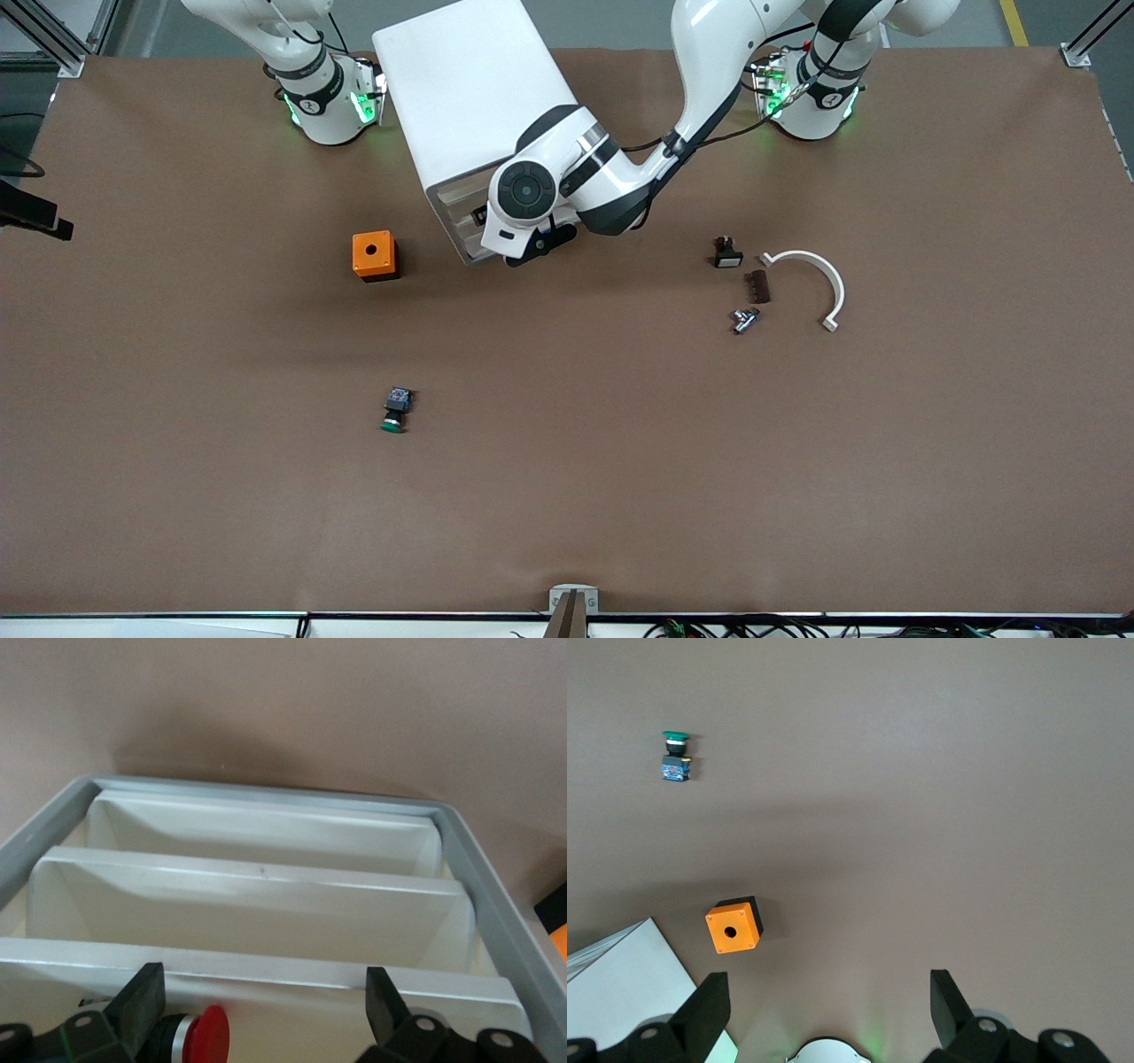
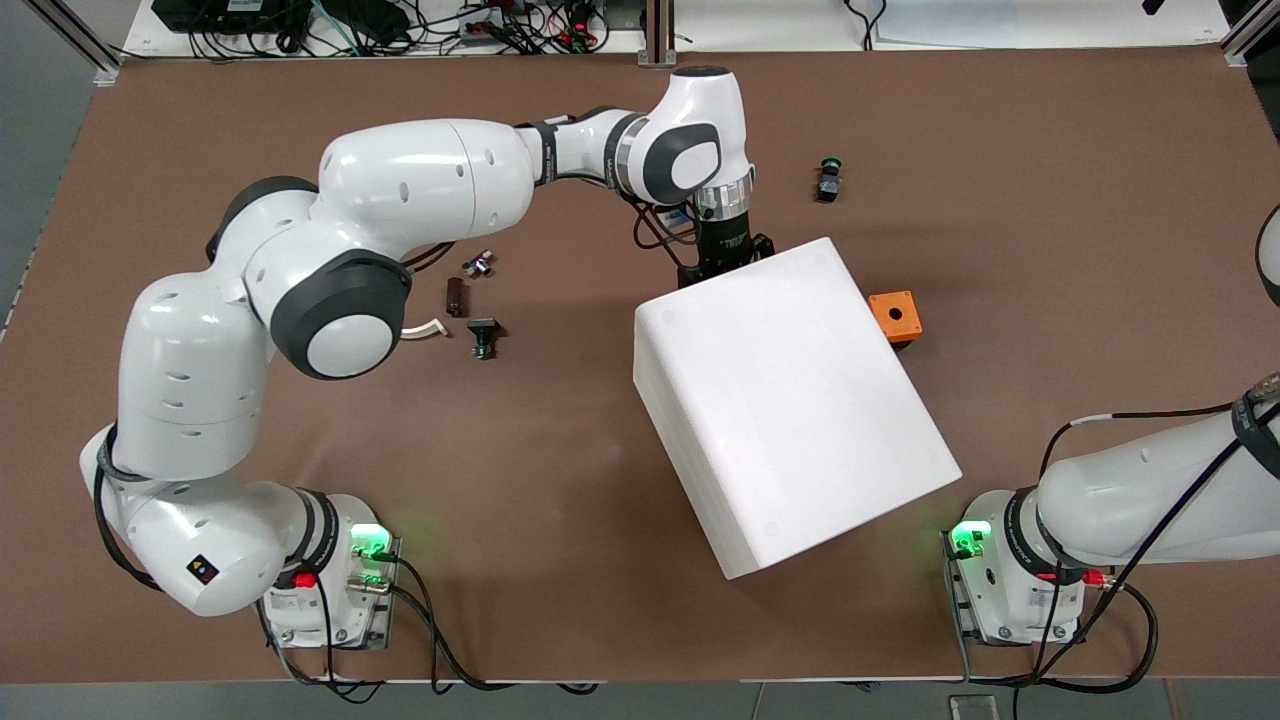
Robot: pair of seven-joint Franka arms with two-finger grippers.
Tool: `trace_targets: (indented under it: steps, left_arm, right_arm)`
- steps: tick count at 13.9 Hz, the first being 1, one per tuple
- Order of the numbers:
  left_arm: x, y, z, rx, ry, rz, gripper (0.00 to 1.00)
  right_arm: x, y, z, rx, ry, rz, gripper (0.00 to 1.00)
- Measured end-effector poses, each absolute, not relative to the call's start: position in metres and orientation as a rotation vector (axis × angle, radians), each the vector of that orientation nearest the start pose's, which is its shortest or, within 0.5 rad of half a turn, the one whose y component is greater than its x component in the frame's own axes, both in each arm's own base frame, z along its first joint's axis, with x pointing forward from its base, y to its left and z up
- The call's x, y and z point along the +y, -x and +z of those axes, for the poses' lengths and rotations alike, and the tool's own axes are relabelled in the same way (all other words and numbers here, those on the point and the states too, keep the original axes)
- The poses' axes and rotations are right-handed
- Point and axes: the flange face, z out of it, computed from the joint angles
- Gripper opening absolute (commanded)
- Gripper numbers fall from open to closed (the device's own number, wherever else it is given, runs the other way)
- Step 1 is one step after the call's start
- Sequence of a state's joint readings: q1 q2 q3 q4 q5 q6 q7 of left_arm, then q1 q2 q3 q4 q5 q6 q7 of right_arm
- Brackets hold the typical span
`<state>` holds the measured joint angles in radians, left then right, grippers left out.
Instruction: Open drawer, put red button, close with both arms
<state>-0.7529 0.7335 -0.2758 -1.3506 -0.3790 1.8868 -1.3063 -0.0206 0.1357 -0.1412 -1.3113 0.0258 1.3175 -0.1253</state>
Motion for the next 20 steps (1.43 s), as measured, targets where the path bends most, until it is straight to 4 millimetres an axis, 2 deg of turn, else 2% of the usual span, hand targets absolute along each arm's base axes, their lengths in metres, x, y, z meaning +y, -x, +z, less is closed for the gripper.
trace_targets:
  steps: [3, 6, 8, 10, 13, 16, 18, 20]
  left_arm:
    - [-0.605, -0.385, 0.296, -0.747, 2.975, 0.911, 0.99]
    - [-0.600, -0.391, 0.298, -0.756, 2.968, 0.918, 0.99]
    - [-0.585, -0.410, 0.318, -0.777, 2.981, 0.915, 0.99]
    - [-0.562, -0.441, 0.358, -0.835, 3.035, 0.881, 0.99]
    - [-0.507, -0.494, 0.431, -0.954, 3.111, 0.808, 0.99]
    - [-0.426, -0.545, 0.497, -0.891, 3.239, 0.692, 0.99]
    - [-0.367, -0.557, 0.541, -0.752, 3.271, 0.547, 0.99]
    - [-0.317, -0.556, 0.575, -0.633, 3.251, 0.454, 0.99]
  right_arm:
    - [-0.071, -0.561, 0.652, 0.018, 3.111, 0.184, 1.00]
    - [-0.076, -0.560, 0.651, 0.032, 3.109, 0.196, 1.00]
    - [-0.084, -0.556, 0.648, 0.054, 3.105, 0.211, 1.00]
    - [-0.086, -0.551, 0.645, 0.060, 3.098, 0.221, 1.00]
    - [-0.084, -0.541, 0.647, 0.055, 3.096, 0.166, 1.00]
    - [-0.083, -0.526, 0.647, 0.052, 3.096, 0.073, 1.00]
    - [-0.081, -0.515, 0.645, 0.044, 3.095, 0.023, 1.00]
    - [-0.079, -0.507, 0.643, 0.040, 3.092, 0.012, 1.00]
